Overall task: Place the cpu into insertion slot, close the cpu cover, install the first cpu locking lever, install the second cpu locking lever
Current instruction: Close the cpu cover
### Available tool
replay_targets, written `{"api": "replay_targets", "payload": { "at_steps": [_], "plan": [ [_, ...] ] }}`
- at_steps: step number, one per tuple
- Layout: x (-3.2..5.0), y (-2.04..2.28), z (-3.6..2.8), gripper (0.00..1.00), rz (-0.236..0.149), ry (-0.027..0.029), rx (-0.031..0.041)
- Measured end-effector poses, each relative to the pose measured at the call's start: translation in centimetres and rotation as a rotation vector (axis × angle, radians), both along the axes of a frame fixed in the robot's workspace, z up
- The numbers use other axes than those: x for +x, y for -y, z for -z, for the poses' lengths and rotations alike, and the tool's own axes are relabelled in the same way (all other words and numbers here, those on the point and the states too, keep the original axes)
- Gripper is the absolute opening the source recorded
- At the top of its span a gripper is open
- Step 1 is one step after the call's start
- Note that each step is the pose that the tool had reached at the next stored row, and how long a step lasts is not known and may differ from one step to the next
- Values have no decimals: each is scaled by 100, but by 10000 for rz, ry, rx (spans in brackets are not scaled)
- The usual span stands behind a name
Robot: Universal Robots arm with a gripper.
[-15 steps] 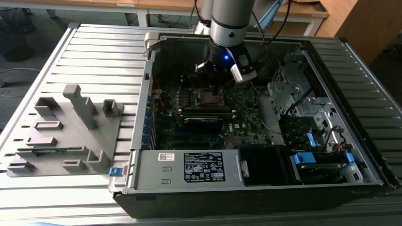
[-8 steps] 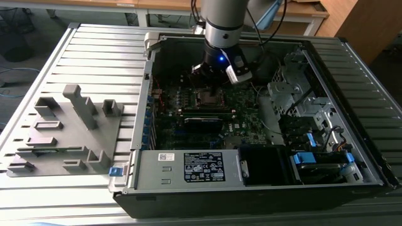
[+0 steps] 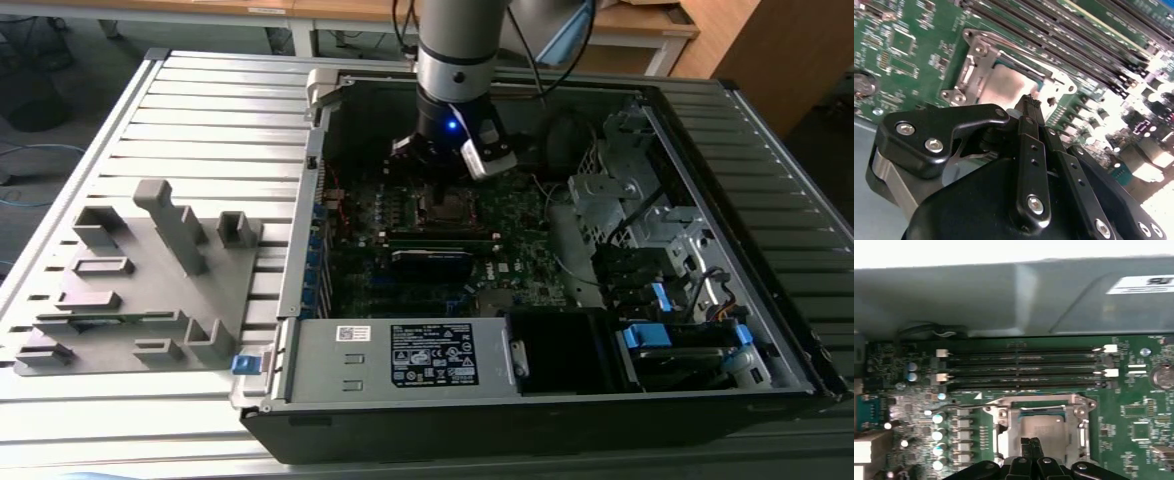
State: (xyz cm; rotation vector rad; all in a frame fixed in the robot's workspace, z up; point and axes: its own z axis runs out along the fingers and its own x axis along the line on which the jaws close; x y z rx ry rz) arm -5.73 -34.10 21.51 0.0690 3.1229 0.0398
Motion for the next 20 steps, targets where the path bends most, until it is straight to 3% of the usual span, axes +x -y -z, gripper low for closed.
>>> {"api": "replay_targets", "payload": {
  "at_steps": [10,20],
  "plan": [
    [-119,0,14,11,23,0,-1],
    [-149,1,74,11,22,-2,-3]
  ]
}}
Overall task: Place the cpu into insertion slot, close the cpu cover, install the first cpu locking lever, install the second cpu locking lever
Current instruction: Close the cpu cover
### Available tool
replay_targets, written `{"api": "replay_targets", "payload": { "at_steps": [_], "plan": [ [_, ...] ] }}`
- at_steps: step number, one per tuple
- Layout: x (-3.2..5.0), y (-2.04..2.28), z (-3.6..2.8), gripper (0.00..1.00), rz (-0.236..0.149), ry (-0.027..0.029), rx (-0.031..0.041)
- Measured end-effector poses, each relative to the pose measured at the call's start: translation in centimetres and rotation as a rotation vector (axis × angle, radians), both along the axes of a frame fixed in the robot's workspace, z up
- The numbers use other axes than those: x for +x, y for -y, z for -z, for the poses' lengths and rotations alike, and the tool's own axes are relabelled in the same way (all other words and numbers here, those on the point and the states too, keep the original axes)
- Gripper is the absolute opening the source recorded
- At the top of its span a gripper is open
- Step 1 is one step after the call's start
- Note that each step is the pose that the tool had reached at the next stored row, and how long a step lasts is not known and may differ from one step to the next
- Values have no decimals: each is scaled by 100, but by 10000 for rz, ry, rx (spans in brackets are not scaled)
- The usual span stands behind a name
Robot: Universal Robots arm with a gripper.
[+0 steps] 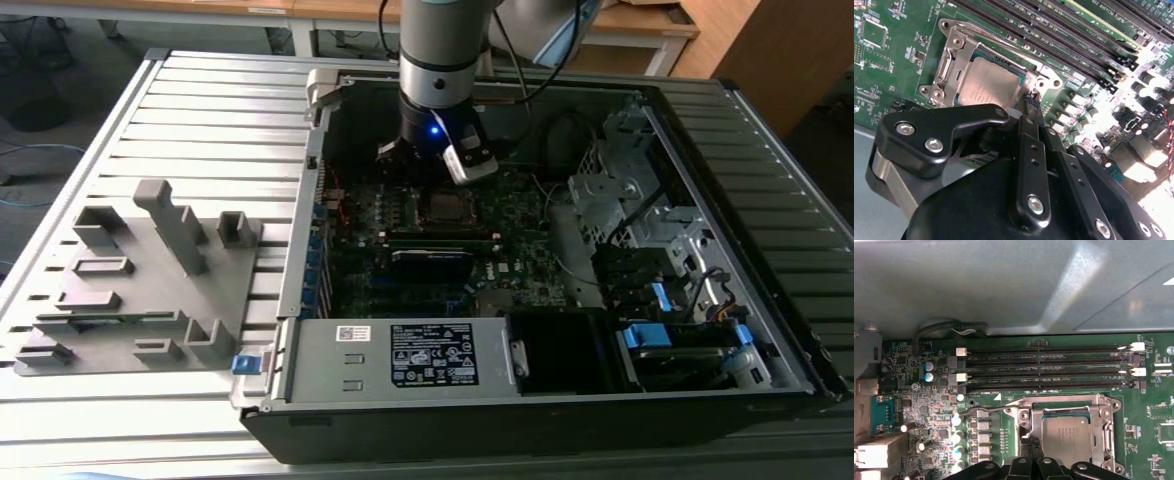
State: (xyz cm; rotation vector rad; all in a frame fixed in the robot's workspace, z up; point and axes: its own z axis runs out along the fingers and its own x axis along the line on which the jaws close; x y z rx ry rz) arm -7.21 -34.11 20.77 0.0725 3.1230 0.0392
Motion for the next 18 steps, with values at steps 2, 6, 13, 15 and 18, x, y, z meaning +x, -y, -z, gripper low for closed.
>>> {"api": "replay_targets", "payload": {
  "at_steps": [2,6,13,15,18],
  "plan": [
    [0,0,1,11,0,1,2],
    [0,0,31,11,0,2,3],
    [0,0,55,11,0,1,2],
    [-4,0,57,11,2,2,3],
    [-7,0,62,11,-1,2,3]
  ]
}}
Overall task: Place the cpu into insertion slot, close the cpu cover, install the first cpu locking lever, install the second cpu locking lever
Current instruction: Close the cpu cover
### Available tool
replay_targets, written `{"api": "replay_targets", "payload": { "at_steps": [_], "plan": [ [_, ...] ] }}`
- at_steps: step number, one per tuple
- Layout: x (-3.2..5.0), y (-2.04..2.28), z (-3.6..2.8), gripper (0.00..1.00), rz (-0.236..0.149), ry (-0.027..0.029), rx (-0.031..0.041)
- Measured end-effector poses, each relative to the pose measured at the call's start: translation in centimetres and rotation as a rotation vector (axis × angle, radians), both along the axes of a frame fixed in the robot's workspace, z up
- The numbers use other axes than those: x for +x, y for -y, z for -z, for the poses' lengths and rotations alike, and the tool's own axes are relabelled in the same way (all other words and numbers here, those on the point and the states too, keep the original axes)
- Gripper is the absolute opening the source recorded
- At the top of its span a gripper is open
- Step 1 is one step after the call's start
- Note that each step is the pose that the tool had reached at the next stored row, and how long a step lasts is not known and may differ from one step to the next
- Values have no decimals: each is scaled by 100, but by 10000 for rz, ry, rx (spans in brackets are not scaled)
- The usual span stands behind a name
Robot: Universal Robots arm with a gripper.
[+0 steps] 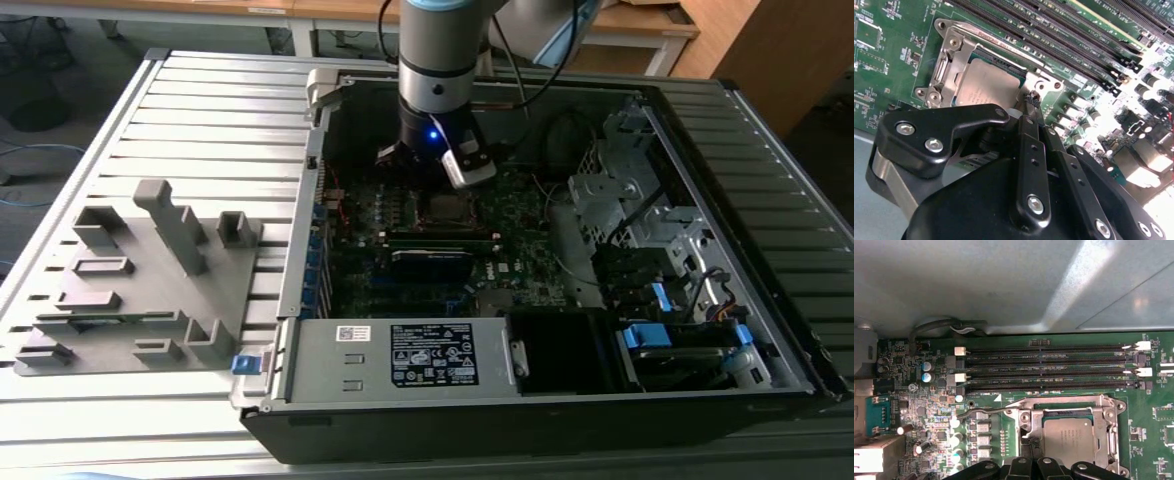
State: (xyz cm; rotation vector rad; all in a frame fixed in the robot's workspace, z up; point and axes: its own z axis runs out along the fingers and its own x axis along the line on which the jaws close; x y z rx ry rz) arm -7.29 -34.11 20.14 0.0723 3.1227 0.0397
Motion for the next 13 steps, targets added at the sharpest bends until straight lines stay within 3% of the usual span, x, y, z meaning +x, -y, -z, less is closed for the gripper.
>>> {"api": "replay_targets", "payload": {
  "at_steps": [13],
  "plan": [
    [-2,2,36,11,1,-6,-9]
  ]
}}
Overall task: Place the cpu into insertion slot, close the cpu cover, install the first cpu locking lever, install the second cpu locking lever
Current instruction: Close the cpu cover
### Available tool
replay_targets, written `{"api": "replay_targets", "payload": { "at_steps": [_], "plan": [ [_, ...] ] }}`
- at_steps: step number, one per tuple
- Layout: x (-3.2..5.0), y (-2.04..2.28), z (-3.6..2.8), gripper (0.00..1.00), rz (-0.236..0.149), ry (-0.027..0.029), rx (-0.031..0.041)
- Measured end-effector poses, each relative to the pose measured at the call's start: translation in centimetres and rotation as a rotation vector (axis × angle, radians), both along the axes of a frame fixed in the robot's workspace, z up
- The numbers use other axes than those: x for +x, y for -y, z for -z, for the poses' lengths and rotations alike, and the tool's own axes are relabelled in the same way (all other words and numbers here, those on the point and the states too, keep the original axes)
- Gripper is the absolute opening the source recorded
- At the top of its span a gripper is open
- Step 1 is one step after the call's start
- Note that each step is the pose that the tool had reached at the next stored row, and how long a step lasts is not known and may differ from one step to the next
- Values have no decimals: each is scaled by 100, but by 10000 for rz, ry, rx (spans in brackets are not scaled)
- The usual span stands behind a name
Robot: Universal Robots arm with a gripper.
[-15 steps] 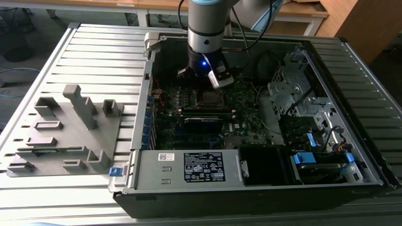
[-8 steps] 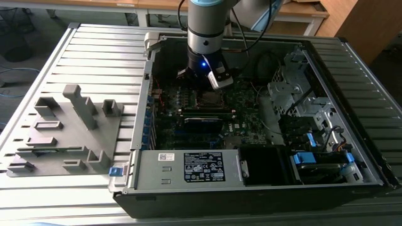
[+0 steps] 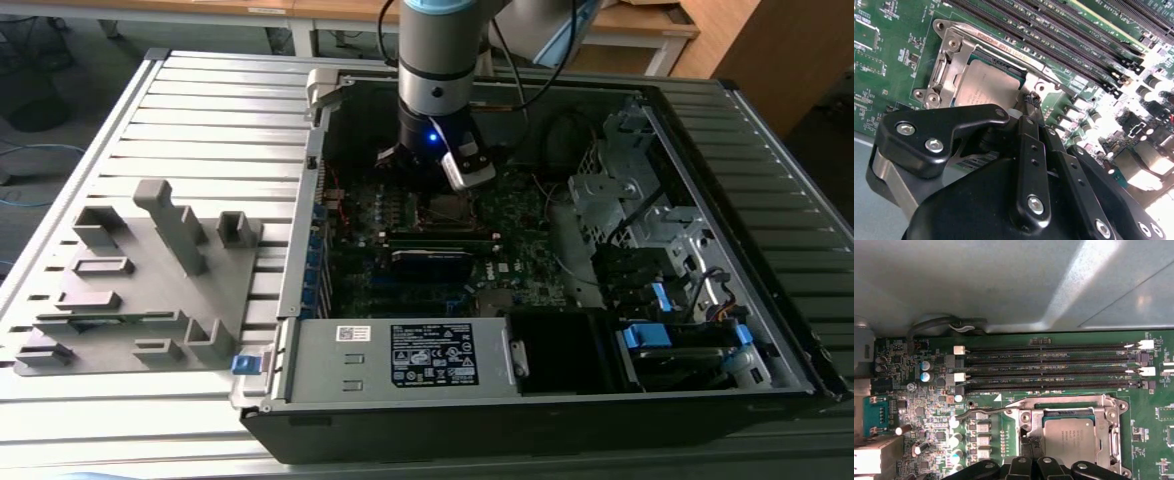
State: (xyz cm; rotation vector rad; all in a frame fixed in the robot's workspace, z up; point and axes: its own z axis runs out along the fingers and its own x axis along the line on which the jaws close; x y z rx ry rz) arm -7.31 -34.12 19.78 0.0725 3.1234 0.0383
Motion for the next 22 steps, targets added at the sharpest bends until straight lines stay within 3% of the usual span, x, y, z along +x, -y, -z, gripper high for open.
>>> {"api": "replay_targets", "payload": {
  "at_steps": [11,18,22],
  "plan": [
    [3,-5,-13,11,1,18,26],
    [1,-2,-109,11,0,7,10],
    [1,-2,-214,11,0,5,8]
  ]
}}
